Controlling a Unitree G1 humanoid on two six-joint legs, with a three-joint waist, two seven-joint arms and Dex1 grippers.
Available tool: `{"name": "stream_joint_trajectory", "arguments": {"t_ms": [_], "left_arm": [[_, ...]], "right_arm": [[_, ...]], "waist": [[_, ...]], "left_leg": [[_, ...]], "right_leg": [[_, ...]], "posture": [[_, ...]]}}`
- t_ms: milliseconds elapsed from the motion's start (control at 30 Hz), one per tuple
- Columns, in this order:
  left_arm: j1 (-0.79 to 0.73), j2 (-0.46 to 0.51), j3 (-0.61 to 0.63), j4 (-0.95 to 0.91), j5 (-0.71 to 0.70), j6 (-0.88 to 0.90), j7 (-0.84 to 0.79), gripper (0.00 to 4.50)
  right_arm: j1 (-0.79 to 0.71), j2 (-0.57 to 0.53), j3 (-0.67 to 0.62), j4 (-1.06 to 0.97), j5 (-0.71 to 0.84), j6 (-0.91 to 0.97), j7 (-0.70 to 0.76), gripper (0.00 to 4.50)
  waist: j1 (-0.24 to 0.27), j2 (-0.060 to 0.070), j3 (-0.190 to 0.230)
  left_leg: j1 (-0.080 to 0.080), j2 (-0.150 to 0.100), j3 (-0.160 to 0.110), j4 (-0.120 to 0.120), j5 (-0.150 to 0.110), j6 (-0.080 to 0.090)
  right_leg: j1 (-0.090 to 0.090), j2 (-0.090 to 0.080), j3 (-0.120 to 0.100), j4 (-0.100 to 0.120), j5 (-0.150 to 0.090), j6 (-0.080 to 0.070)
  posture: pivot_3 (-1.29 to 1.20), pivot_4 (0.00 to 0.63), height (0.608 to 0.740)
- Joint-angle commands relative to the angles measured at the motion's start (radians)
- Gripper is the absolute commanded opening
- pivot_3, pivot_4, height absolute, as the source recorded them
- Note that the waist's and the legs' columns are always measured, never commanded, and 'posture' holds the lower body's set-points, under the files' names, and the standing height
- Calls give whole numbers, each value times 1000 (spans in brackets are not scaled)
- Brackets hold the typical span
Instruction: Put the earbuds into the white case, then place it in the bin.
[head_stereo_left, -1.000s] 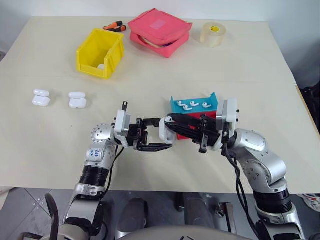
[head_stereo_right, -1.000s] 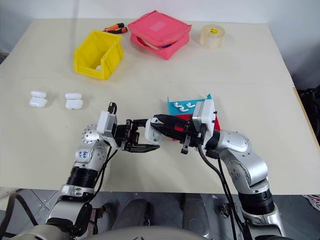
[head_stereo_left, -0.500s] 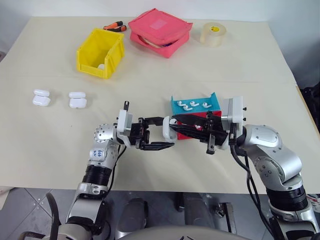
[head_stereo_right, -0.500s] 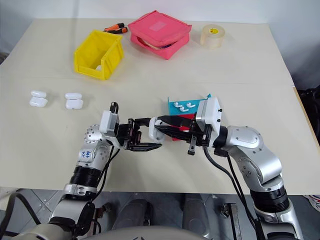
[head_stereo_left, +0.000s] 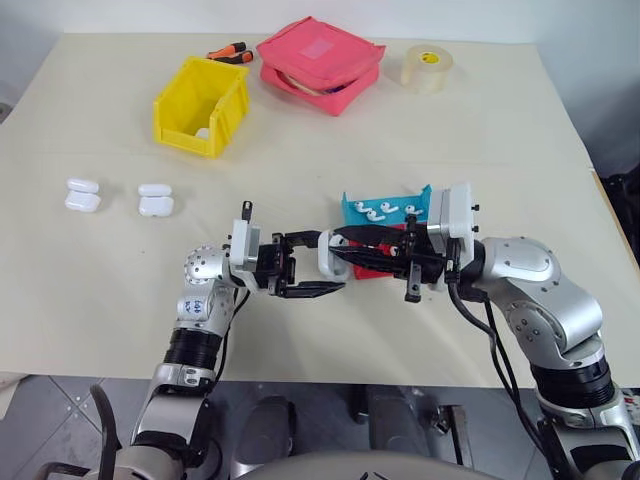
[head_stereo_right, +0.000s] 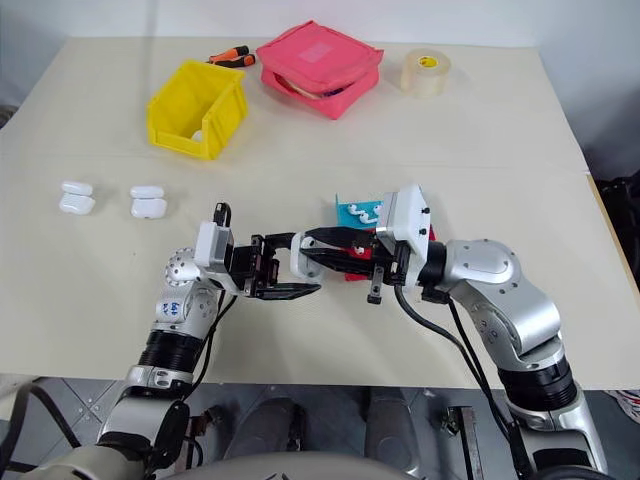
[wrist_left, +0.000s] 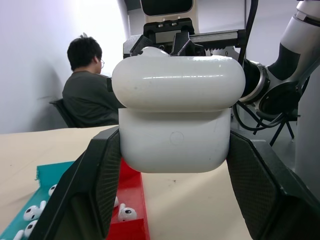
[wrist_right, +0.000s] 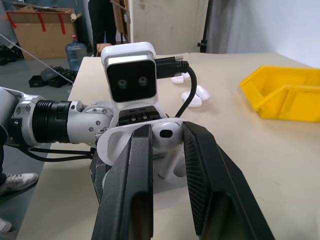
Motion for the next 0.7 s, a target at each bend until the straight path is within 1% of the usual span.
{"name": "stream_joint_trajectory", "arguments": {"t_ms": [33, 267, 400, 567, 700], "left_arm": [[-65, -32, 42, -46, -60, -37, 21, 2777], [-58, -32, 37, -60, -71, -24, 3, 2777], [-56, -35, 38, -68, -70, -26, 10, 2777], [-53, -39, 46, -75, -70, -28, 32, 2777], [-59, -39, 56, -72, -70, -22, 38, 2777]], "right_arm": [[31, 4, 86, 25, 3, 44, 62, 487], [40, 27, 90, 85, -11, 18, 97, 487], [53, 44, 82, 104, -13, 7, 93, 487], [97, 119, 41, 76, 51, 24, 21, 487], [133, 149, 41, 47, 61, 23, -23, 487]], "waist": [[-2, 0, 0], [-3, 0, 0], [-3, 0, 0], [-3, 0, 0], [-3, 0, 0]], "left_leg": [[0, 0, 0, 0, 0, 0], [0, 0, 0, 0, 0, 0], [0, 0, 0, 0, 0, 0], [0, 0, 0, 0, 0, 0], [0, 0, 0, 0, 0, 0]], "right_leg": [[0, 0, 0, 0, 0, 0], [0, 0, 0, -1, 0, 0], [0, 0, 0, -1, 0, 0], [0, 0, 0, -1, 0, 0], [0, 0, 0, -1, 0, 0]], "posture": [[0, 150, 740], [0, 150, 740], [0, 150, 740], [0, 150, 740], [0, 150, 740]]}}
